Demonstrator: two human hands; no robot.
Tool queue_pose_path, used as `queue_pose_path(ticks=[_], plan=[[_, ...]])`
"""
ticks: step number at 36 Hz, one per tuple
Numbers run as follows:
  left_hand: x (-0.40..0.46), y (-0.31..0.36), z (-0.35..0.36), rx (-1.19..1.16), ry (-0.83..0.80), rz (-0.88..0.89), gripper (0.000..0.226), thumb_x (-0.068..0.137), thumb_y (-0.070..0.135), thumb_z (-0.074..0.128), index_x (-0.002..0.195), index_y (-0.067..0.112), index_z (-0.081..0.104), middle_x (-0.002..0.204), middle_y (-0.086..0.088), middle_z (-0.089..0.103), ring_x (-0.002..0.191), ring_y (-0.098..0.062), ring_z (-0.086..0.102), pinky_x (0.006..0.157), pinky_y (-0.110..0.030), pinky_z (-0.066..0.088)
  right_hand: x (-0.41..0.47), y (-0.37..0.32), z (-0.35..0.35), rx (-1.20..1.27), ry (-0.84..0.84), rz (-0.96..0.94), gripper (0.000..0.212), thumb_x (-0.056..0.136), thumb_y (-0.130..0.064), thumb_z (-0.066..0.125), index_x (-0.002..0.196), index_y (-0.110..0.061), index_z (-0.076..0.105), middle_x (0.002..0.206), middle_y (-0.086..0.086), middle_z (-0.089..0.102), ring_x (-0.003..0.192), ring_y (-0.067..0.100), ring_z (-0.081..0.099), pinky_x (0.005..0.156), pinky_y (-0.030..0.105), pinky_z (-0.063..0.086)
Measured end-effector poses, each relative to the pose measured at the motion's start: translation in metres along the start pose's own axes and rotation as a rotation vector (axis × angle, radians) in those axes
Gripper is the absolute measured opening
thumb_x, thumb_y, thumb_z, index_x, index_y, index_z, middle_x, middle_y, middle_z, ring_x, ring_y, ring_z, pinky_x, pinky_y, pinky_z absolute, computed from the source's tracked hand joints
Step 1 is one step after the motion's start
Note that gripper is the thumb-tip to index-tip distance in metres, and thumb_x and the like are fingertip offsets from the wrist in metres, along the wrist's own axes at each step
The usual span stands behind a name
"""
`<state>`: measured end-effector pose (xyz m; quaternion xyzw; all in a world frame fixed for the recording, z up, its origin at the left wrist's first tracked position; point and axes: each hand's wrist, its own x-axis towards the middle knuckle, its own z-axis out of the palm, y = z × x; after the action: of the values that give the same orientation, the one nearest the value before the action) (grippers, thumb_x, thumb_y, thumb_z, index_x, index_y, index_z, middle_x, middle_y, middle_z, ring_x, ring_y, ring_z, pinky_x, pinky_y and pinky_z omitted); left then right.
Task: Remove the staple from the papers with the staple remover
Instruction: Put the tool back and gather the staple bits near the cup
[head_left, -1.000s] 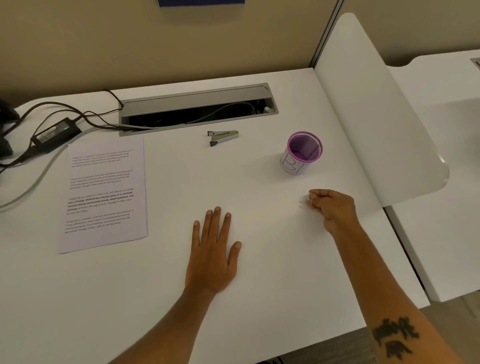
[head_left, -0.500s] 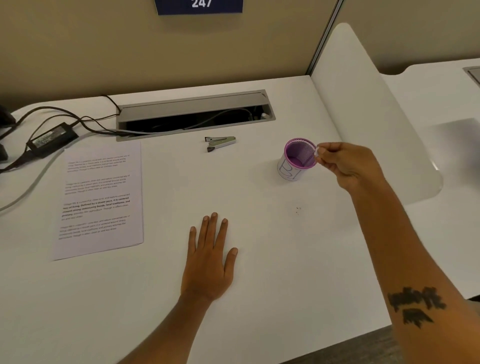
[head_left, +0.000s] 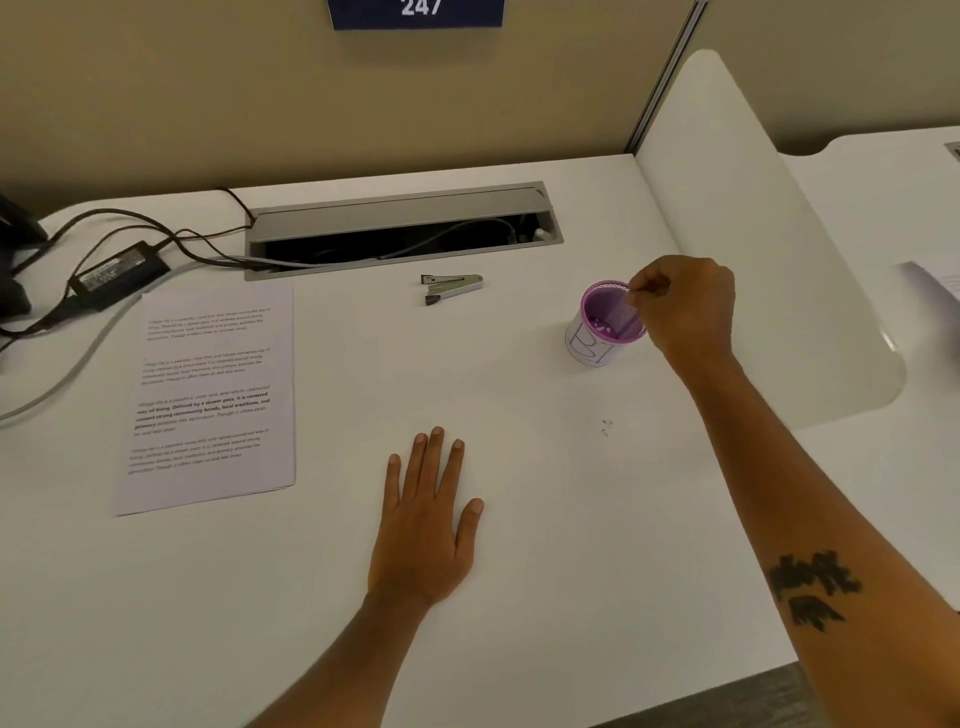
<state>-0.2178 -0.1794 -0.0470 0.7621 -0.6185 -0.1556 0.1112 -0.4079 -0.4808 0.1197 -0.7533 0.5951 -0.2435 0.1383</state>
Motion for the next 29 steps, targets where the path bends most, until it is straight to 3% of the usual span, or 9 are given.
queue_pose_path(ticks=[6,10,14,17,20,22,26,29], plan=[[0.001,-0.001,0.001,0.0,-0.001,-0.002,0.071,0.111,0.054,0.023,0.173,0.025,0.001,0.183,-0.001,-0.004,0.169,-0.022,-0.004,0.135,-0.058,0.016,-0.004,0.0,0.001,0.014,-0.019,-0.04,0.012,0.087,0.001,0.075,0.094,-0.005,0.083,0.096,0.012,0.082,0.086,0.026,0.075,0.079,0.027,0.056],[0.0,-0.001,0.001,0.006,-0.002,-0.001,0.071,0.111,0.055,0.022,0.172,0.025,0.001,0.183,-0.001,-0.004,0.169,-0.022,-0.004,0.135,-0.058,0.015,-0.011,0.005,-0.001,0.06,-0.031,-0.048,0.019,0.093,-0.005,0.073,0.11,-0.006,0.082,0.111,0.012,0.08,0.097,0.023,0.074,0.09,0.031,0.061],[0.001,-0.001,0.001,0.006,-0.001,-0.001,0.071,0.111,0.055,0.02,0.173,0.025,0.001,0.183,-0.002,-0.004,0.169,-0.022,-0.004,0.136,-0.058,0.014,-0.031,0.018,-0.003,0.148,0.06,-0.012,0.012,0.092,-0.011,0.075,0.101,-0.013,0.083,0.098,0.003,0.079,0.082,0.01,0.066,0.077,0.006,0.049],[0.0,-0.001,0.001,0.0,0.003,0.001,0.071,0.111,0.056,0.019,0.173,0.025,0.002,0.183,-0.001,-0.003,0.169,-0.022,-0.004,0.136,-0.057,0.014,-0.059,0.033,0.001,0.202,0.114,0.017,0.008,0.092,-0.013,0.077,0.098,-0.016,0.082,0.093,-0.001,0.076,0.077,0.007,0.065,0.075,0.003,0.047],[0.0,0.0,0.0,0.0,0.001,0.001,0.071,0.111,0.056,0.019,0.173,0.025,0.002,0.183,-0.001,-0.004,0.169,-0.021,-0.005,0.136,-0.057,0.013,-0.092,0.053,0.013,0.18,0.123,-0.01,0.007,0.094,-0.011,0.076,0.098,-0.013,0.08,0.09,0.003,0.073,0.073,0.015,0.066,0.072,0.022,0.056],[0.0,0.0,-0.001,-0.002,-0.002,0.0,0.071,0.111,0.056,0.019,0.173,0.025,0.002,0.183,-0.001,-0.004,0.169,-0.021,-0.005,0.136,-0.057,0.012,-0.114,0.069,0.024,0.113,0.034,-0.031,0.012,0.095,-0.015,0.075,0.106,-0.013,0.079,0.097,0.005,0.071,0.08,0.022,0.067,0.07,0.032,0.057],[0.0,0.001,-0.003,0.001,-0.003,-0.003,0.071,0.11,0.056,0.018,0.173,0.024,0.004,0.183,-0.001,-0.002,0.169,-0.021,-0.004,0.136,-0.057,0.013,-0.143,0.097,0.042,-0.109,-0.25,-0.01,0.054,0.094,-0.045,0.073,0.141,-0.021,0.064,0.143,0.01,0.058,0.129,0.036,0.052,0.099,0.052,0.051],[-0.001,0.001,-0.003,0.008,-0.005,-0.001,0.071,0.111,0.056,0.019,0.173,0.024,0.005,0.183,-0.002,-0.001,0.169,-0.022,-0.003,0.136,-0.057,0.013,-0.154,0.107,0.048,-0.319,-0.368,0.003,0.077,0.095,-0.072,0.046,0.159,-0.028,0.041,0.169,0.011,0.03,0.153,0.039,0.03,0.117,0.06,0.035]])
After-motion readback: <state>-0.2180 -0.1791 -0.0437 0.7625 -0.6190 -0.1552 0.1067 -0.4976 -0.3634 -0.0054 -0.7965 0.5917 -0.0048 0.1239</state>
